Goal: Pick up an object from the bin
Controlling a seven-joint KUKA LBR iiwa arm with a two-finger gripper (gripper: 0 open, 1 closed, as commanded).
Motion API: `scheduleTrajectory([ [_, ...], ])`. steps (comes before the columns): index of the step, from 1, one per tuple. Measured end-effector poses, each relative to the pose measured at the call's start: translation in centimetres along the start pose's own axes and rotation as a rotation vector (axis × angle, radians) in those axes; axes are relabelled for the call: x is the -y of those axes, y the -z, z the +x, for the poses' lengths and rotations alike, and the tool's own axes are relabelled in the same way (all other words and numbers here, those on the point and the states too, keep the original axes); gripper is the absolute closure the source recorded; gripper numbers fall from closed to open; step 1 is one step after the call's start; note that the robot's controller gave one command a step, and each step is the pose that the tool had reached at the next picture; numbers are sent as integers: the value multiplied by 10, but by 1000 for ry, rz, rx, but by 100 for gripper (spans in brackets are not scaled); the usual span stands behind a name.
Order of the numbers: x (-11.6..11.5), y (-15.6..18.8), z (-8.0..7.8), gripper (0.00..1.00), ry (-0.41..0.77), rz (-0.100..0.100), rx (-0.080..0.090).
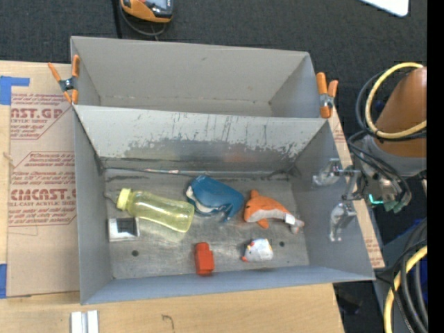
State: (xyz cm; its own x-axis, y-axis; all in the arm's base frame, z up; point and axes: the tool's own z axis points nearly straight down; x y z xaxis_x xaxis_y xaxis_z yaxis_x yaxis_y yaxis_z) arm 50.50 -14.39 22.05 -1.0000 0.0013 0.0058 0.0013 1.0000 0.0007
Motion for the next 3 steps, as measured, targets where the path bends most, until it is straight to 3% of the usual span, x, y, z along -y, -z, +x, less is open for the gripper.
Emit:
scheduleTrajectory([
  [1,-1,4,-2,0,2,2,8],
  [2,-18,-51,-12,0,-27,2,14],
  [3,-47,-89,-31,0,-41,0,7],
])
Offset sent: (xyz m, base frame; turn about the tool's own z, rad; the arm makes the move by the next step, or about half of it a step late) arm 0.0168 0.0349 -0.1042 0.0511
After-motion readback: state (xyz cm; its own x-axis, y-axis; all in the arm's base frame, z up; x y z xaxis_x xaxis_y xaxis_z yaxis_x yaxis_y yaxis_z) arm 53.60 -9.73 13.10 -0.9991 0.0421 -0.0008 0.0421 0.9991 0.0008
